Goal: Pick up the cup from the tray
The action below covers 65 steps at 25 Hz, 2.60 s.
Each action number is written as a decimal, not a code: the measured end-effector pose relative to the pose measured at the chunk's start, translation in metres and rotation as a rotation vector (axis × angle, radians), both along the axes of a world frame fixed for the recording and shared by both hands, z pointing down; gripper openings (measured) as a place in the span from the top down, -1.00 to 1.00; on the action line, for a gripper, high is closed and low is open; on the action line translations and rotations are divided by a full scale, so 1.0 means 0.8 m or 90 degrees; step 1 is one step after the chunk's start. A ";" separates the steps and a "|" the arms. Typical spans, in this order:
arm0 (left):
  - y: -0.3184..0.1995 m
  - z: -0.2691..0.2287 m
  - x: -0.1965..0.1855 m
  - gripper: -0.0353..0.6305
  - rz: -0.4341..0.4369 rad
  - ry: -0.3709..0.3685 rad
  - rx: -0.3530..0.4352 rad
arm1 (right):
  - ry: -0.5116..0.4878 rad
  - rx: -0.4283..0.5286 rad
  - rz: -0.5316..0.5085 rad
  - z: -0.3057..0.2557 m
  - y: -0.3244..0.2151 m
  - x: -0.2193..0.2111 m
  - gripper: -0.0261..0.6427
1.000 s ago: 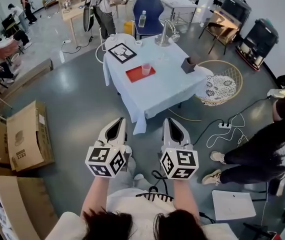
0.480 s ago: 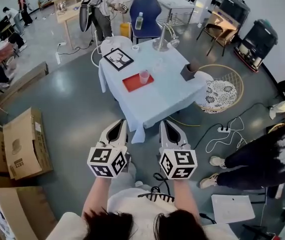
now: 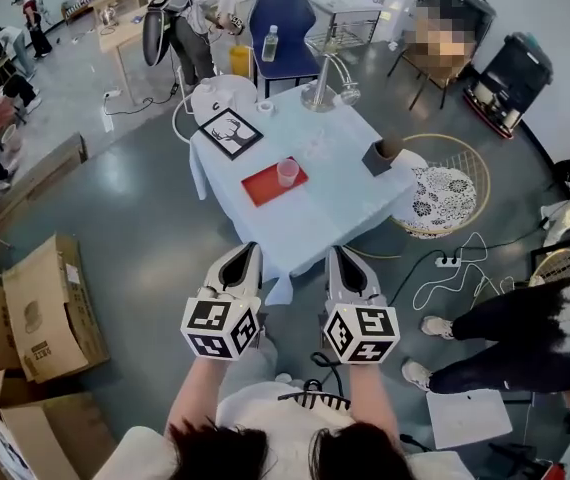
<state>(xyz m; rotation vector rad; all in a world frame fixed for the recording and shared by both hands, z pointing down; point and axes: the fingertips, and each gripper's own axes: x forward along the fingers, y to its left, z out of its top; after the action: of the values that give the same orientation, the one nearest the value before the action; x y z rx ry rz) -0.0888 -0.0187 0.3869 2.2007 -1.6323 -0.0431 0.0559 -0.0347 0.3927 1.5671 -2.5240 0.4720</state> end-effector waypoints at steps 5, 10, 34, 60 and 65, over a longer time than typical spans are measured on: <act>-0.035 0.002 -0.010 0.89 0.025 -0.004 0.000 | -0.010 0.015 0.031 -0.005 -0.033 -0.008 0.84; -0.067 0.006 -0.029 0.89 0.048 -0.005 -0.006 | -0.019 0.013 0.052 -0.005 -0.062 -0.023 0.82; -0.184 0.027 -0.051 0.89 0.069 -0.010 -0.032 | -0.006 0.024 -0.035 0.019 -0.168 -0.071 0.31; -0.311 0.147 -0.042 0.89 -0.005 -0.032 -0.141 | 0.098 -0.045 -0.139 0.226 -0.332 -0.120 -0.22; -0.321 0.178 -0.045 0.89 -0.012 -0.040 -0.164 | 0.147 -0.069 -0.160 0.271 -0.345 -0.132 -0.23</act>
<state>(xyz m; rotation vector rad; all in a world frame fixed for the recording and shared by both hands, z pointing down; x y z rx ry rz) -0.1245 -0.2752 0.5297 2.0088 -1.5938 0.2220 -0.0494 -0.3105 0.6096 1.1716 -2.4274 0.3657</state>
